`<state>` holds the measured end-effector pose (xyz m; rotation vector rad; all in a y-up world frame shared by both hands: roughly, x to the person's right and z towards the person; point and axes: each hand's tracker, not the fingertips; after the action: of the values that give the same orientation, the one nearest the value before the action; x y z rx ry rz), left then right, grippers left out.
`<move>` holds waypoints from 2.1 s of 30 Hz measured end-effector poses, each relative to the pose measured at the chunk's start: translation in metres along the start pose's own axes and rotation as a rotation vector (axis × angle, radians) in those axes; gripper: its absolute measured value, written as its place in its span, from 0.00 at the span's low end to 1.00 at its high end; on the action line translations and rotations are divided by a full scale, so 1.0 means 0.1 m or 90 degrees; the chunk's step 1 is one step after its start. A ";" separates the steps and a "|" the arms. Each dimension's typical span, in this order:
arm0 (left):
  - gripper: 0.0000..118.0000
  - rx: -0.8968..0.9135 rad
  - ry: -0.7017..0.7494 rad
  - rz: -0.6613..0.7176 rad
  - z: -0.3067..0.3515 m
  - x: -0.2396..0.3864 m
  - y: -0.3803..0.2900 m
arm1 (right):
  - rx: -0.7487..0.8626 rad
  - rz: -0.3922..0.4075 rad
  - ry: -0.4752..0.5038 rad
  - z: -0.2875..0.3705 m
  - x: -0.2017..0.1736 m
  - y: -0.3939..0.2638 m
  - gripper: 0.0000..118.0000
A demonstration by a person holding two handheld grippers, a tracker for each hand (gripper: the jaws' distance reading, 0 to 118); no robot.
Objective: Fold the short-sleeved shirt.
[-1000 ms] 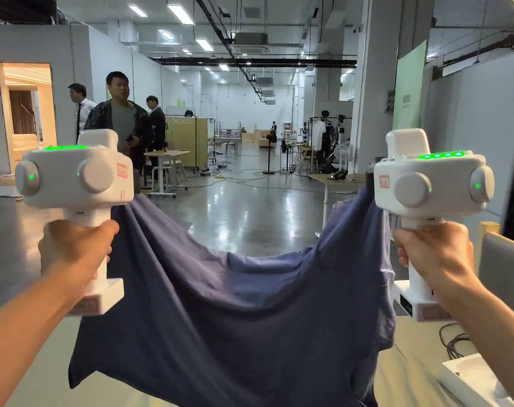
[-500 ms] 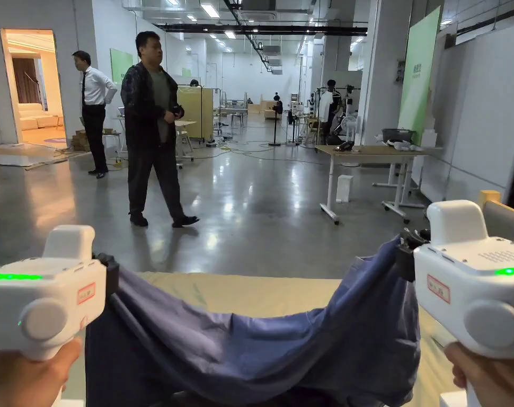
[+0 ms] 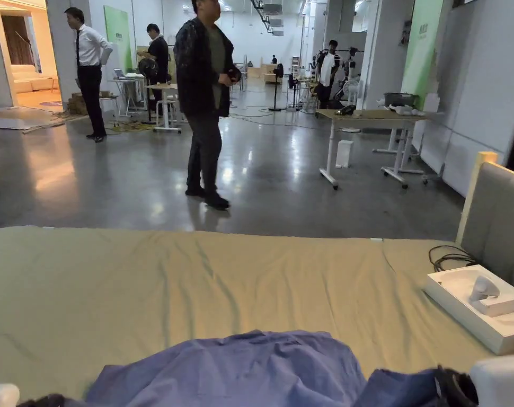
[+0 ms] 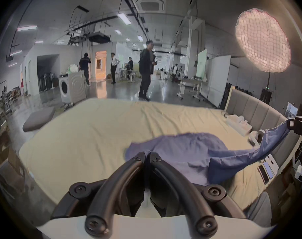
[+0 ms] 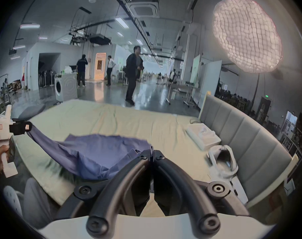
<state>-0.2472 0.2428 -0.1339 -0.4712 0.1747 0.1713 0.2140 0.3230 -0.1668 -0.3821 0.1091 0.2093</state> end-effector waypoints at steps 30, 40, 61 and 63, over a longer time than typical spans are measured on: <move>0.56 -0.029 -0.006 -0.064 -0.40 0.65 -0.38 | 0.021 -0.048 -0.030 -0.68 -0.25 -0.59 0.54; 0.45 0.141 -0.009 -0.053 -0.43 1.04 0.06 | 0.191 -0.047 -0.040 -0.85 -0.65 -0.15 0.34; 0.01 -0.042 0.099 -0.008 -1.44 0.01 0.06 | 0.087 -0.061 0.029 -1.58 -0.68 -0.28 0.00; 0.01 -0.072 0.101 -0.006 -1.66 -0.17 0.11 | 0.064 -0.062 0.029 -1.69 -0.69 -0.29 0.00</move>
<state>-0.2868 0.1730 -0.2807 -0.5983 0.3199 0.1354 0.1424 0.2195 -0.3025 -0.2919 0.1452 0.0991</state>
